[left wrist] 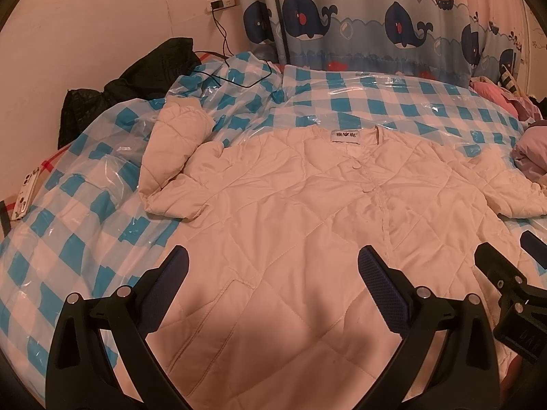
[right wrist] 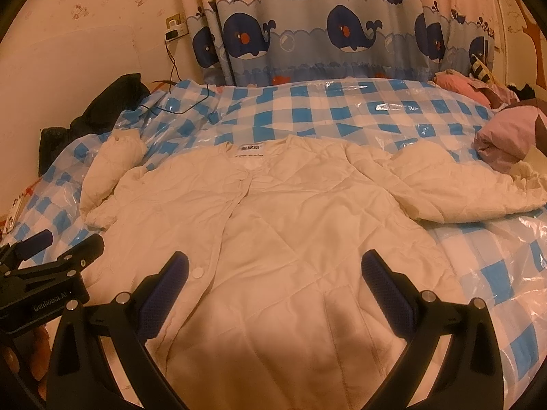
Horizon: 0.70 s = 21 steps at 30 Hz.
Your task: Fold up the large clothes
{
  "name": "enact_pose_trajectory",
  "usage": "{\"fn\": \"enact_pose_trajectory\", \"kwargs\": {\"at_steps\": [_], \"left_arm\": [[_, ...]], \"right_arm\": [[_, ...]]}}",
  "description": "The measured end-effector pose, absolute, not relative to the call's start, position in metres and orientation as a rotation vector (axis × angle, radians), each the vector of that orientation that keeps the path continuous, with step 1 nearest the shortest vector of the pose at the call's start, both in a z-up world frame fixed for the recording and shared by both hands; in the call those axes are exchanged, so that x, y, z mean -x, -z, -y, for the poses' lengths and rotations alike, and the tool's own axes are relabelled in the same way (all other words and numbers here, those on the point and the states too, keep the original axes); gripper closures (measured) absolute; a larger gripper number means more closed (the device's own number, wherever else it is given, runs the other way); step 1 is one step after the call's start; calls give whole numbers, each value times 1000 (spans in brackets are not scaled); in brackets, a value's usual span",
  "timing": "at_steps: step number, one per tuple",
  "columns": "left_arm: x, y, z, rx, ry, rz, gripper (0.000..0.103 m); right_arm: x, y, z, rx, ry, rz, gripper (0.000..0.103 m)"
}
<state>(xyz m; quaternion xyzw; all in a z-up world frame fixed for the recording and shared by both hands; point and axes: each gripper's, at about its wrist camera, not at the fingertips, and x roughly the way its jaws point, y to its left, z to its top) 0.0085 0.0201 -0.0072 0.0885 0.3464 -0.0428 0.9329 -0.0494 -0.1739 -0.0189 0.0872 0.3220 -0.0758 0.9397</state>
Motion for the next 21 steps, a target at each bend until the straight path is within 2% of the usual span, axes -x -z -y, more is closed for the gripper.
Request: {"fn": "enact_pose_trajectory", "kwargs": {"at_steps": [8,16,21], "left_arm": [[-19,17,-13,-152,113,-781,8],[-20,22,-8,-142,123,-797,8],[-21,28,0,-143,132,-821,8]], "right_arm": [[60,7,200,-296,138,-666,5],[111,-12,373,-762,337,-620,5],[140,-25,485,-721,553,-606,5]]}}
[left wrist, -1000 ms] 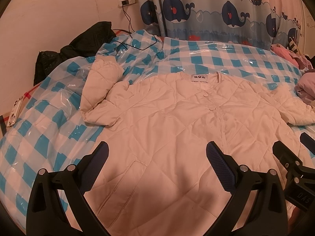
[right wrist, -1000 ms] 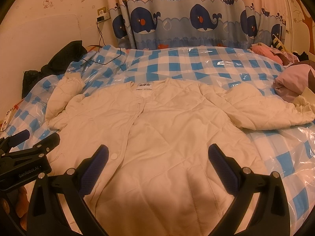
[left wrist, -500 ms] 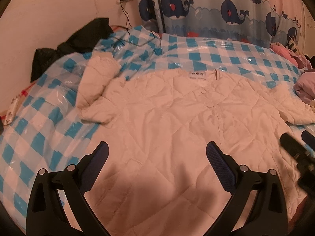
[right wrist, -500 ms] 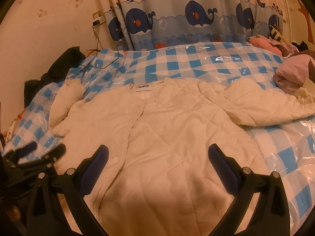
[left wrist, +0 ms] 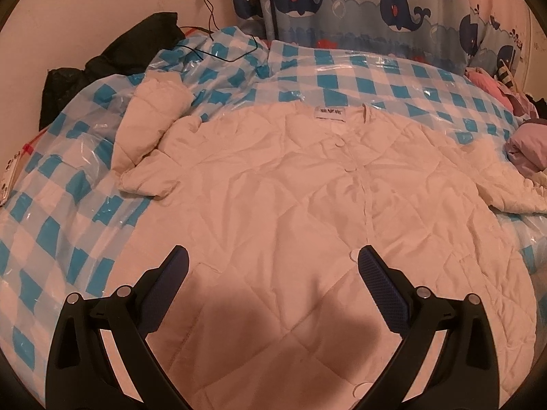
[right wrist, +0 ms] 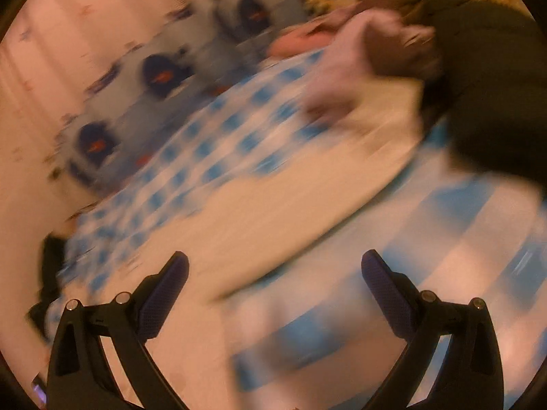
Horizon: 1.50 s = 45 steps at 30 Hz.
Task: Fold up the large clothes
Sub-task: 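Grasp the ribbed cuff of the cream jacket sleeve with the right gripper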
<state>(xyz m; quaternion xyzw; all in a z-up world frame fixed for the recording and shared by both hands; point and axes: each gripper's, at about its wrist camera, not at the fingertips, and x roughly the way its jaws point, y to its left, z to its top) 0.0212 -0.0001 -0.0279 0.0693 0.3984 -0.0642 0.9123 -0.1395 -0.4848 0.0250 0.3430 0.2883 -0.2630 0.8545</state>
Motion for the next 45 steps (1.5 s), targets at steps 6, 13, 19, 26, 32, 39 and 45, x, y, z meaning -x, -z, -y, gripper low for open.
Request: {"fn": "enact_pose_trajectory", "kwargs": {"at_steps": [6,13,19,26,32,39,45], "left_arm": [[-24,38,12,-184,128,-833,8],[-28,48,12,-164,141,-867,8],[-28,51,12,-172,138,-865,8],[-28,55,17,-188,141,-870,8],[-26,52,16,-171,142,-846,8],[-26,55,19,-176,152,-854,8],[-26,57,21,-182,155,-860,8]], "right_arm": [[144,-7,594,-767,657,-615,5],[147,36,647,-913,671,-614,6],[123,51,657,-898,652,-645,6],[112,62,672,-961,634,-639,70],[115,13,641,-755,505,-532,87],[119,20,658,-790,489,-528,71],[118,50,682,-864,554,-580,45]]}}
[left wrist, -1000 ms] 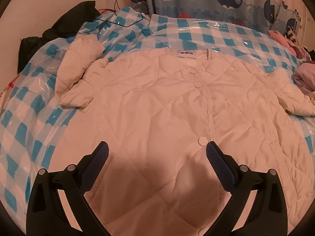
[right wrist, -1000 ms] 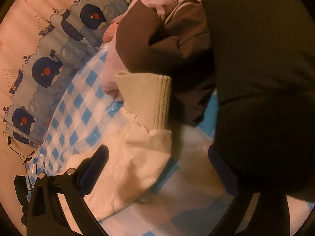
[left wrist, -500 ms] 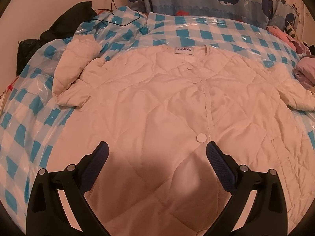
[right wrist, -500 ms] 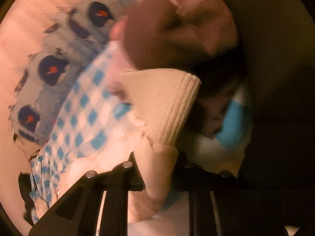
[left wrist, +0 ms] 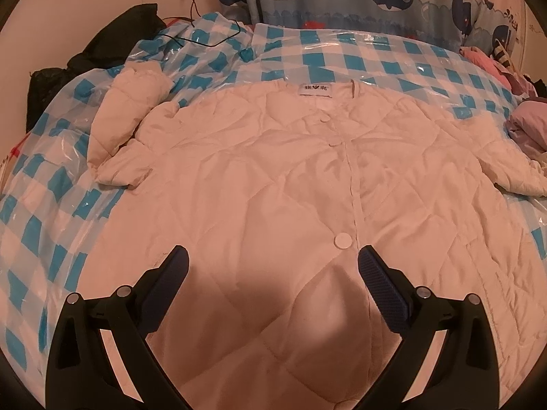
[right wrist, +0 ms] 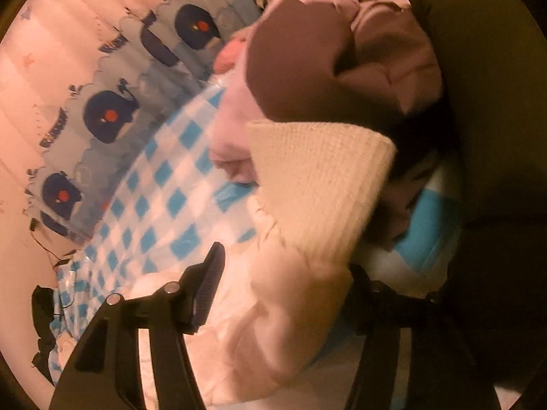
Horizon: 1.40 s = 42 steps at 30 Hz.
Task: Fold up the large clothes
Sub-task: 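Grasp the ribbed cuff of the cream jacket sleeve with the right gripper, then lift the held sleeve and carry it across the jacket body with the right gripper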
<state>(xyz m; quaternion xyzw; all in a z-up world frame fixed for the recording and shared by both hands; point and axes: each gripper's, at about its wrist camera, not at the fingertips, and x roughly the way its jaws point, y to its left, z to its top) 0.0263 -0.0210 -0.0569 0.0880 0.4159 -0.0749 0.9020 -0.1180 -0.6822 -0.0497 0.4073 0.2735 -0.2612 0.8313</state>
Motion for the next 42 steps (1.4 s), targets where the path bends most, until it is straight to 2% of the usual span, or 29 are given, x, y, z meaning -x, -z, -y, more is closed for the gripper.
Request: {"fn": "enact_pose_trajectory", "kwargs": {"at_steps": [2,3,5,6,11,16,24,42], "left_arm": [[-26,58,22,-187,154,-863,8],[-26,59,22,-189,154,-863,8],[-26,59,23,-191,154,-862,8],[-26,59,23,-191,154,-859,8],[-26,58,22,-186,156,-859,8],[-26,58,22,-196,153,-860,8],[-26,51,13,-158,159,-855,8],[-32,28,-16,-55,148,-872,8]], "right_arm": [[115,52,685,-866,572,-598,46],[116,53,684,-869,581,-605,59],[117,50,684,-870,581,-593,79],[119,47,682,-862,574,-582,82],[114,36,661,-794,537,-567,85],[119,35,665,-907,528,-507,85],[98,-43,628,-822,349,-329,85],[8,-134,516,-712,176,-302,85]]}}
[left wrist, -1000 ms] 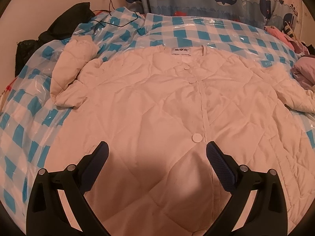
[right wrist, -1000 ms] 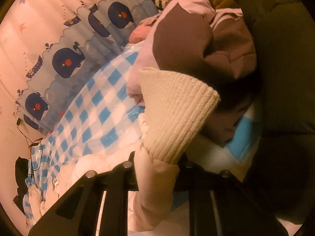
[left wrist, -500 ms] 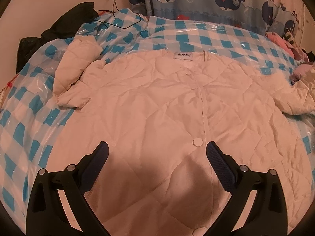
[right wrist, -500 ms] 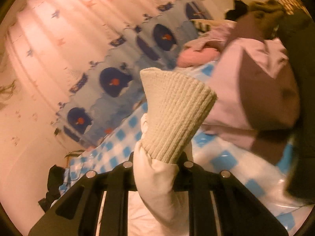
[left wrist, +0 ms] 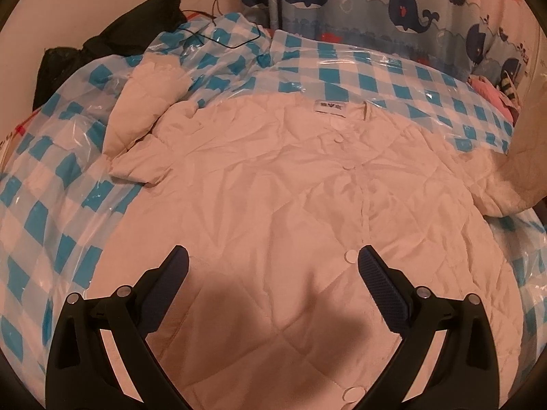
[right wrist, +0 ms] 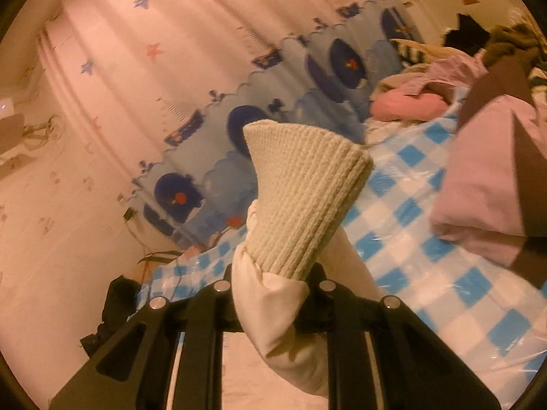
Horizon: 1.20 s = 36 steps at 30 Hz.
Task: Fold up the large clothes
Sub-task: 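Lift the held sleeve and carry it across the jacket body with the right gripper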
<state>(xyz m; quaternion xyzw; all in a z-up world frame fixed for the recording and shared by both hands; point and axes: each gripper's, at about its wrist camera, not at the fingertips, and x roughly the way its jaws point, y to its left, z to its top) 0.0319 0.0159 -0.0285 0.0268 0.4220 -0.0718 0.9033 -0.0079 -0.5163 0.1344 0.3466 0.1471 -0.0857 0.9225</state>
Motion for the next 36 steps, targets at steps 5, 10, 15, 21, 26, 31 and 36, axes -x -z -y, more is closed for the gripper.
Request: {"fn": "enact_pose_trajectory", "kwargs": {"at_steps": [5,10,15,21,26,31,36], "left_arm": [[-32,21,-29,-35,140,-871,8],[-31,16,-45,-22,132,-872,8],[-31,10,-64,8,119,-872,8],[-35,5,-87,45,103,-872,8],[-38,1,-113,73,69,-868,8],[-39,-3,-146,116,31,-864,8],[-37,-5,-174,151,2,-859,8]], "right_arm": [[-21,-152,469,-672,108,-311,85],[-49,-161,423,-644,43,-329,85],[-72,-159,377,-627,-11,-349,85],[-107,-152,321,-604,-81,-378,85],[-138,-131,258,-531,-122,-428,85],[-169,-89,186,-445,-161,-516,85],[-192,-38,123,-355,-168,-605,85]]}}
